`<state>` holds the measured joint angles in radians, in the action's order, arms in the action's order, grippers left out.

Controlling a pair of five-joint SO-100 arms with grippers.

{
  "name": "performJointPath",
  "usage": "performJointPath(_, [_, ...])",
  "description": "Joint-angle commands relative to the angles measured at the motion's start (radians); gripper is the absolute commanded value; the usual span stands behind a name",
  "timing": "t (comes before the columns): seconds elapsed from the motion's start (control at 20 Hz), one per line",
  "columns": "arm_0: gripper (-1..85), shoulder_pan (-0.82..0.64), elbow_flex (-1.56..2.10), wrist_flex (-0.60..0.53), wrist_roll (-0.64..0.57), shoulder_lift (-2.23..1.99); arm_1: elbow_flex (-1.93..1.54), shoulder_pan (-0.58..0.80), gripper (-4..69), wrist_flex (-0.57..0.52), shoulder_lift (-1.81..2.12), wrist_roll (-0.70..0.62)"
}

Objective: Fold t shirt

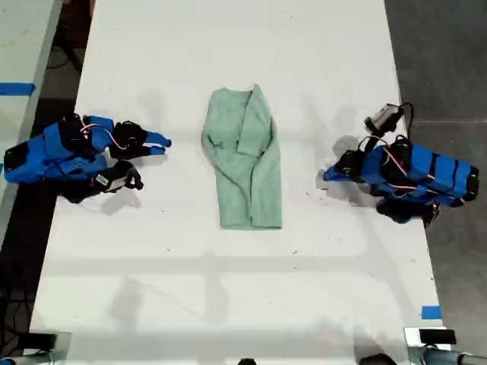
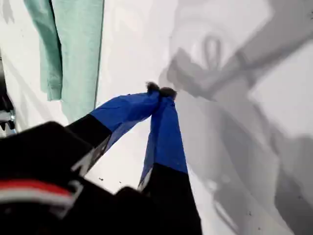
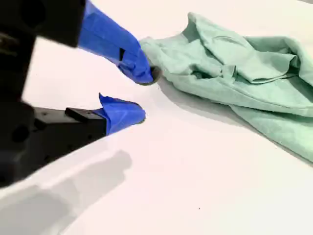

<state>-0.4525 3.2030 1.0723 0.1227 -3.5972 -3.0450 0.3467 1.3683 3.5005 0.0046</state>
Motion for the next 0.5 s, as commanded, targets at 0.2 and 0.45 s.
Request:
performJointPath(0.2, [-0.2, 0.279, -0.927, -0.114, -0.213, 1.124, 0.746, -0.17, -1.1, -0.153, -0.821, -0.1])
performJointPath(0.45, [-0.1, 0.4, -1.301, -0.049, -0.167, 1.526, 1.175, -0.291, -1.1, -0.103, -1.374, -0.089])
